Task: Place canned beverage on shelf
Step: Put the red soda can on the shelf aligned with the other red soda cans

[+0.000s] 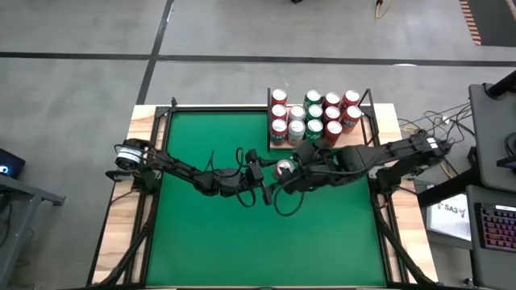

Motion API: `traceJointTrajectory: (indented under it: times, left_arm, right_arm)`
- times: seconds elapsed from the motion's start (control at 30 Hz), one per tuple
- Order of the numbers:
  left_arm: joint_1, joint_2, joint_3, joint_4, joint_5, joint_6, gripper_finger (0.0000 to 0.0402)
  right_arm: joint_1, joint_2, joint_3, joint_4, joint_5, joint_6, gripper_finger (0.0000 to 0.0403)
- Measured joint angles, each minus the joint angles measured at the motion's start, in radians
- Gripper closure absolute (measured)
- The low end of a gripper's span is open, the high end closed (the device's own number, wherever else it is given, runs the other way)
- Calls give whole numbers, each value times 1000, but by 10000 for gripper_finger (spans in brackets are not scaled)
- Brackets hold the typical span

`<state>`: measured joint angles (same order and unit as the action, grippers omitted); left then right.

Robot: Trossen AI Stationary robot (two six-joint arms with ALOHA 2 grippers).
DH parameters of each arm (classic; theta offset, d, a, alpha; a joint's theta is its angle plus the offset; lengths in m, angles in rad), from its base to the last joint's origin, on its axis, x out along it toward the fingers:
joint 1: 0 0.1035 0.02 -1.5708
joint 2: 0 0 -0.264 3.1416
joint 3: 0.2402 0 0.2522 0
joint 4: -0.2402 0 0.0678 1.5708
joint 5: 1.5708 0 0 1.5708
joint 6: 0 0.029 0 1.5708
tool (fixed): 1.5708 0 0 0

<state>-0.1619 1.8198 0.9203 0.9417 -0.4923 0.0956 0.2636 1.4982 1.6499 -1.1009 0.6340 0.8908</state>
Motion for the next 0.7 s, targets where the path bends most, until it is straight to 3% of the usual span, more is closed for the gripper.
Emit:
traceJointTrajectory:
  times: [0.2,0.53,0.7]
  left_arm:
    - [0,0,1,0,-8,0,129]
    - [0,0,1,0,-8,0,129]
    - [0,0,1,1,-8,0,129]
  right_arm:
    - [-21,93,107,-65,-95,12,24]
    - [-35,225,289,-275,-112,74,24]
    - [-37,269,308,-286,-142,81,24]
